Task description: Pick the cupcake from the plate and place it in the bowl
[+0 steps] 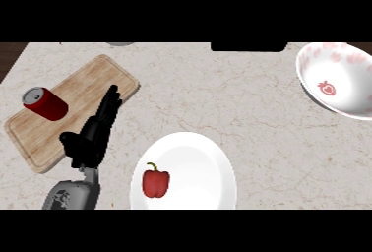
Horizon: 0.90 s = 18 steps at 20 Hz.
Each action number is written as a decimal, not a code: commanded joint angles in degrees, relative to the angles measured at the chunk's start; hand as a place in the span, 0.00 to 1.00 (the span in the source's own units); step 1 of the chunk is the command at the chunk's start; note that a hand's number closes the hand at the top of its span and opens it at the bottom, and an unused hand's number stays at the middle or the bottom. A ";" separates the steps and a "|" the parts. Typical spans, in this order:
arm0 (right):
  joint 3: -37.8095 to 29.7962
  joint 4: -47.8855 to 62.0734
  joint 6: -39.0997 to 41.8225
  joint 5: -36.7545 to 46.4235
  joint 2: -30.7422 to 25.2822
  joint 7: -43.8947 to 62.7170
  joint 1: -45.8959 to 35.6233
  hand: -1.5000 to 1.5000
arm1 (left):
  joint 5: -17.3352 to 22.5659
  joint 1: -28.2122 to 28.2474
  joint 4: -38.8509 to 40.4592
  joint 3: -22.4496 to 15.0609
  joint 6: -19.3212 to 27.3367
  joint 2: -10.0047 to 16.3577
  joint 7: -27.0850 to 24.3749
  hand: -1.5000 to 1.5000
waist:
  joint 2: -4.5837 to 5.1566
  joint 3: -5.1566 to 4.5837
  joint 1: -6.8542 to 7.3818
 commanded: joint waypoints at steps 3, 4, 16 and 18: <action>3.67 13.71 -0.68 14.02 -1.72 -6.97 -6.29 1.00 | -0.56 0.20 -0.29 -0.96 -0.27 -0.42 0.92 0.50 | 0.26 0.05 0.79; 5.14 14.32 -0.59 15.50 -2.04 -5.79 -6.84 1.00 | 0.76 -0.33 0.15 0.90 -1.20 0.71 -0.11 0.50 | 0.22 0.03 0.63; 10.76 50.65 -11.32 36.55 2.49 -30.51 -15.89 1.00 | -0.41 -2.51 1.79 0.62 -0.16 -0.50 0.77 0.50 | 0.46 0.10 1.02; 8.96 59.68 -11.48 37.35 -0.19 -37.35 -17.51 1.00 | 2.40 -0.24 0.24 1.23 -3.95 1.20 -0.38 0.50 | 0.71 0.14 1.83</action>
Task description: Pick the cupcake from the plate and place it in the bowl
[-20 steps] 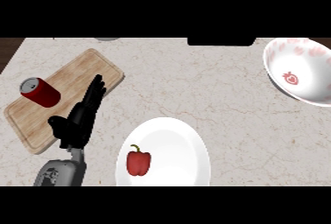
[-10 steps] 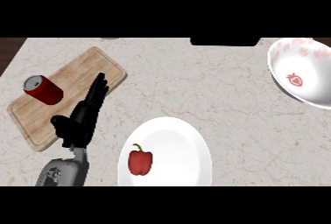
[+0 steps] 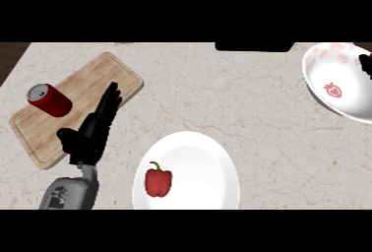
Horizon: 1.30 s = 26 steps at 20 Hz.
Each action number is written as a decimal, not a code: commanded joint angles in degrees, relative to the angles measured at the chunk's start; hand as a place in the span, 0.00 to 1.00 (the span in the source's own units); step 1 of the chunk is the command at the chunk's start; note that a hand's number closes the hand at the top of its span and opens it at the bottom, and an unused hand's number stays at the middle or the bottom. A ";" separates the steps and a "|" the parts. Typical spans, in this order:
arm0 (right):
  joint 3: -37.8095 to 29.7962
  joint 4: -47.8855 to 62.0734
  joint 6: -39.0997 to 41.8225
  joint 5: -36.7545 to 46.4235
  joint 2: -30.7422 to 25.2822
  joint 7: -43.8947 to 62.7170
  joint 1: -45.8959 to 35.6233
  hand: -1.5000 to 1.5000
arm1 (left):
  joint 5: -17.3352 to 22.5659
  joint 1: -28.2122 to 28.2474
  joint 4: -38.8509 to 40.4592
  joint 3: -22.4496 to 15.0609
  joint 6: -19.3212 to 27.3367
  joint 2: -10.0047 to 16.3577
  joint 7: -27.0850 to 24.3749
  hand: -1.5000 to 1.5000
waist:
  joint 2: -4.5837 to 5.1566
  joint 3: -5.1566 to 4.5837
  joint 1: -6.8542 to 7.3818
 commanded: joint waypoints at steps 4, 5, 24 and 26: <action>0.72 24.61 -8.09 8.15 3.58 -10.74 -9.85 1.00 | -1.86 0.94 0.07 -2.16 1.57 -2.51 -2.08 0.50 | 0.19 0.04 0.67; -0.01 28.35 -7.68 8.41 2.27 -13.89 -10.47 1.00 | -1.37 2.04 -1.54 -2.62 0.39 -1.88 -0.73 0.50 | 0.15 0.05 0.68; -11.51 50.07 9.49 -2.77 -0.42 -34.41 -16.30 0.00 | 0.65 -0.63 1.27 0.86 -0.90 -0.27 0.06 0.50 | 0.51 0.16 0.36; -12.69 51.78 9.43 -3.60 -0.21 -33.46 -17.01 0.00 | -2.82 -0.65 -0.89 -2.51 1.61 -2.37 0.50 0.50 | 0.29 0.15 0.35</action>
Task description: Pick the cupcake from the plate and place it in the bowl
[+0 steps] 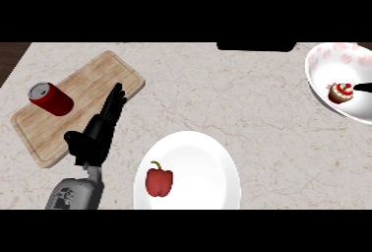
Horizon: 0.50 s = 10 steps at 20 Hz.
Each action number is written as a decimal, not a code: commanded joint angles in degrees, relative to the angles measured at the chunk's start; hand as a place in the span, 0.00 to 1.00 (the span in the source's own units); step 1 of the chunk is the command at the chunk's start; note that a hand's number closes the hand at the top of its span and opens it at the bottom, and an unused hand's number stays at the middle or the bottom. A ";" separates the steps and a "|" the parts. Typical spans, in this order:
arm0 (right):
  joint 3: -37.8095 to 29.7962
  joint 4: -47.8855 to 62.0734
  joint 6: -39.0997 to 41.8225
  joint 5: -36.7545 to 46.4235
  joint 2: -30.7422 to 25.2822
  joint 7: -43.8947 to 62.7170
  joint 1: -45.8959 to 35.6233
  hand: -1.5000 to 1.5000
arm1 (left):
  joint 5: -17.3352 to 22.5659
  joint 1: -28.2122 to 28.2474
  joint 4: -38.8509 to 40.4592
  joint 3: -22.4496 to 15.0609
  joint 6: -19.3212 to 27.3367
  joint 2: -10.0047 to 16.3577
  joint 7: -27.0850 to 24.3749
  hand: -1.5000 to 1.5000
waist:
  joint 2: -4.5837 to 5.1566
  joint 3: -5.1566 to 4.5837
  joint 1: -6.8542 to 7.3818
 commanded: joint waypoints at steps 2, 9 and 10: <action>-4.80 4.30 5.44 -4.15 -3.99 2.63 -4.00 0.00 | 0.31 0.38 0.81 0.42 -0.11 -0.20 -1.07 0.50 | -0.02 -0.04 -0.06; -8.24 7.31 16.62 -7.94 -9.18 4.07 -1.74 0.00 | -0.27 -0.91 1.67 0.42 -0.01 -0.12 0.12 0.50 | -0.22 -0.04 -0.96; -8.75 8.41 18.21 -8.27 -10.41 4.49 -1.84 0.00 | 0.36 2.95 -3.83 -1.07 -1.02 0.05 1.49 0.50 | -0.09 0.06 0.32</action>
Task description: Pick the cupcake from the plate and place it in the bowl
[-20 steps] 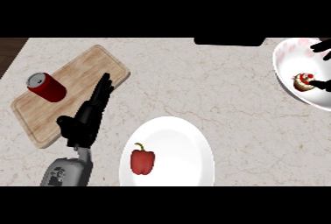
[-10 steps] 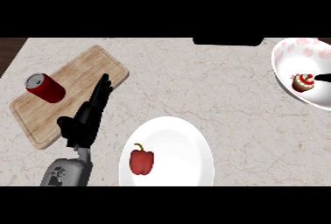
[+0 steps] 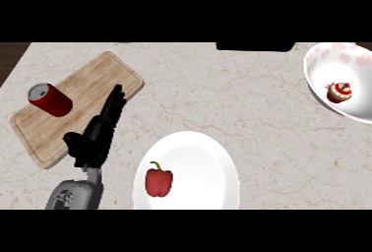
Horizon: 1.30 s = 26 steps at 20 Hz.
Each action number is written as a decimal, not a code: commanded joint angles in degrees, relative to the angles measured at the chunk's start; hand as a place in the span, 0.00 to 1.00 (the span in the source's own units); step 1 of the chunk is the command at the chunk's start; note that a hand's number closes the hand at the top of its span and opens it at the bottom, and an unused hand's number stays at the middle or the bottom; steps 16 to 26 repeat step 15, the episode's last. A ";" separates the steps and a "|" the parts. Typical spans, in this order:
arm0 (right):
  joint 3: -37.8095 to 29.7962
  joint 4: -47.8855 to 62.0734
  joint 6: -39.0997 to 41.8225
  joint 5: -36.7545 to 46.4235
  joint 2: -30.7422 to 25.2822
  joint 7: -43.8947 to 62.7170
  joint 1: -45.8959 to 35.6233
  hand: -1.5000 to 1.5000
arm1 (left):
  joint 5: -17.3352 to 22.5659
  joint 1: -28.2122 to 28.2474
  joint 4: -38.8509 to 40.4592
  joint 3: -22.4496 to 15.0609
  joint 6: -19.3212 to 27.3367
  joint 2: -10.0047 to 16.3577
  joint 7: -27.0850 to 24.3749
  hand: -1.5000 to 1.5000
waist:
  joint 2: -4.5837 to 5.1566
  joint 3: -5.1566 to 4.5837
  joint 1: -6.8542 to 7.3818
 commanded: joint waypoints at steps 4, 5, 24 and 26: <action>-2.22 1.99 12.53 -2.38 -6.18 -1.84 3.86 0.00 | 0.91 -1.18 -0.18 0.84 -0.82 0.49 0.03 0.50 | 0.56 0.18 0.36; -2.64 1.44 11.58 -3.13 -2.88 -4.48 6.14 0.00 | 0.78 2.73 -0.44 0.40 -1.20 0.67 -1.61 0.50 | 0.12 0.10 0.00; -1.91 -2.41 15.86 -3.72 -3.58 -8.17 13.15 0.00 | 0.98 -1.54 0.83 1.88 0.12 0.14 0.22 0.50 | 0.28 0.22 -0.50; -1.91 -2.41 15.86 -3.72 -3.58 -8.17 13.15 0.00 | 0.98 -1.54 0.83 1.88 0.12 0.14 0.22 0.50 | 0.28 0.22 -0.50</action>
